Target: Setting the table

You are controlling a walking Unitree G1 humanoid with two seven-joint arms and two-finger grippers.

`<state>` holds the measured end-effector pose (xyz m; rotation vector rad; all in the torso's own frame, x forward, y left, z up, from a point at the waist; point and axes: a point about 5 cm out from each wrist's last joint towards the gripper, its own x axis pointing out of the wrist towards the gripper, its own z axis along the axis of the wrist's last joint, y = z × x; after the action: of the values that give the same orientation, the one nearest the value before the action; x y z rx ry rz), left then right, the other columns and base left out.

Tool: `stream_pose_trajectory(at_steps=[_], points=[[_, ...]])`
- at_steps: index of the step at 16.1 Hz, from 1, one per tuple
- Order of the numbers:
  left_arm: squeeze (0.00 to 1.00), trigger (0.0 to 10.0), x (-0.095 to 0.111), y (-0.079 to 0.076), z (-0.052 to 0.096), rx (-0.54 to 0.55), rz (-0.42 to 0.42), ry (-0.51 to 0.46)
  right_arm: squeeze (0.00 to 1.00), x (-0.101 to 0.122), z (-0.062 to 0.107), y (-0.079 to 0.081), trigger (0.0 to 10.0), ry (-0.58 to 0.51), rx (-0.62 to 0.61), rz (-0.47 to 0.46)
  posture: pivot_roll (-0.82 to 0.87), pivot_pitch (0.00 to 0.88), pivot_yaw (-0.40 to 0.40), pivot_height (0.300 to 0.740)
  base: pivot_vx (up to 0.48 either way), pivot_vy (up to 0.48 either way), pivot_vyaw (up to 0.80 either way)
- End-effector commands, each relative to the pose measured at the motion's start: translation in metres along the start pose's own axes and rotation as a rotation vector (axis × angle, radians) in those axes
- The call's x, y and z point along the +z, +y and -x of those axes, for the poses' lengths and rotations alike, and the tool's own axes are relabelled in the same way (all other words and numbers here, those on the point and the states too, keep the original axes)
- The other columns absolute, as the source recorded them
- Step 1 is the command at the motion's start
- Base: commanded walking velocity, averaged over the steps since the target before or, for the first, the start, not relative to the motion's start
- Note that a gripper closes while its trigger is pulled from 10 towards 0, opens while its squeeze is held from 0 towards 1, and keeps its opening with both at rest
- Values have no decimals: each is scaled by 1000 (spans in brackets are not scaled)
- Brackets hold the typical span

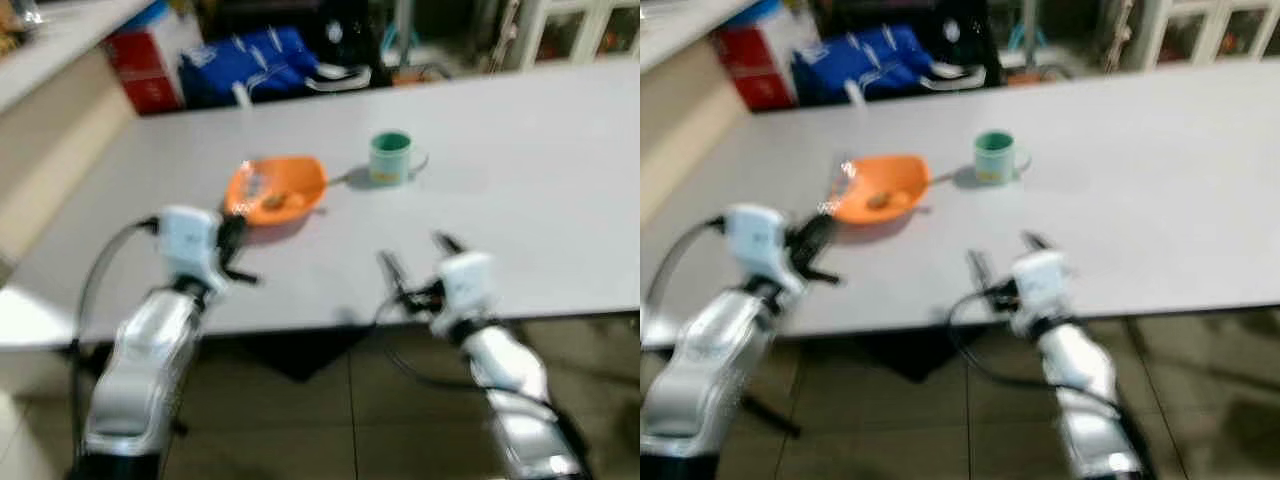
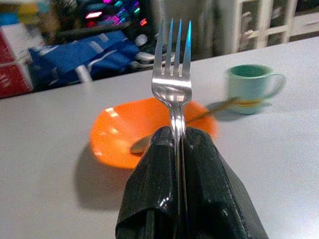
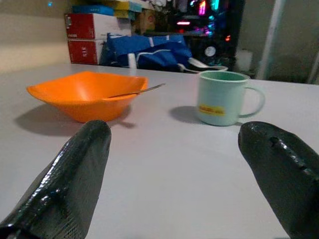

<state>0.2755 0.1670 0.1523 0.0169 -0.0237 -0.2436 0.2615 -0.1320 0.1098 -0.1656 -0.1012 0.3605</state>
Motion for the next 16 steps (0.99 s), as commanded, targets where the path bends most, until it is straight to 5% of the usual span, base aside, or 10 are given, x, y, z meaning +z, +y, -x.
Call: stream_pose_trajectory(at_steps=[1, 4, 9, 11, 16], points=[[0, 0, 5, -6, -3, -25, 0, -16, 0, -2, 4, -7, 10000, 11, -23, 20, -218, 0, 161, 740, 450, 0, 0], [0, 0, 6, -6, -5, -36, -2, -15, 0, -2, 4, -6, 10000, 12, -18, 15, -216, 0, 164, 740, 456, 0, 0], [0, 0, 9, -2, -17, -67, 25, 25, 0, -2, 4, -6, 10000, 20, -11, -9, -221, 0, 164, 740, 0, 0, 0], [0, 0, 16, 10, -34, -52, 149, 54, 0, -2, -1, -4, 10000, 31, -12, -16, -230, 0, 165, 740, 0, 0, 0], [0, 0, 13, 19, -72, -157, 214, 161, 0, 9, 4, -19, 10000, 24, 28, -46, -289, 0, 164, 740, 0, 0, 0]])
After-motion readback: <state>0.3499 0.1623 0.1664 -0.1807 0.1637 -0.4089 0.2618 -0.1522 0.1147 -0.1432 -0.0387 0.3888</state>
